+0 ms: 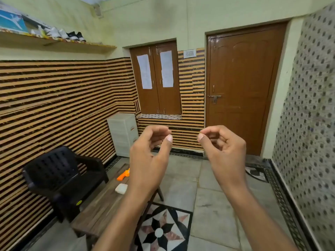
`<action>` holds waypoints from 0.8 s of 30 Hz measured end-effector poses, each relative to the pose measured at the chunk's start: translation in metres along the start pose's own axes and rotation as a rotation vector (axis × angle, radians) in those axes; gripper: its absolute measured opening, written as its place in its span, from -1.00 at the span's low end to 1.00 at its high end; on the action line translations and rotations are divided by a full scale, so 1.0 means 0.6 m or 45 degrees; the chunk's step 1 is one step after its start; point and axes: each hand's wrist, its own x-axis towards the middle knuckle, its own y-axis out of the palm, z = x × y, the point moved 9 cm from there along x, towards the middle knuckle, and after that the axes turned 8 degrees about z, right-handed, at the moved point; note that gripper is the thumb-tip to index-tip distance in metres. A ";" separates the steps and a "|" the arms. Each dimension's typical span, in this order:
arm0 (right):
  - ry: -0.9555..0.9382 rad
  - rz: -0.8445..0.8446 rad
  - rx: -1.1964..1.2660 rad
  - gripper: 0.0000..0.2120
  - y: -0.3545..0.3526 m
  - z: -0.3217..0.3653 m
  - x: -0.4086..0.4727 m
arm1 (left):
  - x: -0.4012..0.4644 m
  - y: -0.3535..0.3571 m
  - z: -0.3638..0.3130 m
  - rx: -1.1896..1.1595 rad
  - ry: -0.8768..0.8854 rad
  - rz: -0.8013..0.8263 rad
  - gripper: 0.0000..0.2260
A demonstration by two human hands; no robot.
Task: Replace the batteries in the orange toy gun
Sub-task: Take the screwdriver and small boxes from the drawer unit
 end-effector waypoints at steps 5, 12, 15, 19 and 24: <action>0.099 0.065 0.024 -0.92 -0.019 -0.121 0.124 | 0.101 0.107 0.082 0.022 -0.100 -0.050 -0.87; 0.158 0.143 0.033 -0.93 -0.028 -0.298 0.305 | 0.255 0.238 0.213 0.012 -0.170 -0.083 -0.87; 0.185 0.165 0.045 -0.92 -0.006 -0.382 0.369 | 0.320 0.274 0.292 0.005 -0.204 -0.092 -0.87; 0.227 0.191 0.042 -0.91 0.051 -0.505 0.457 | 0.411 0.301 0.420 -0.019 -0.246 -0.127 -0.86; 0.259 0.196 0.027 -0.90 0.152 -0.646 0.569 | 0.536 0.308 0.580 -0.032 -0.214 -0.146 -0.85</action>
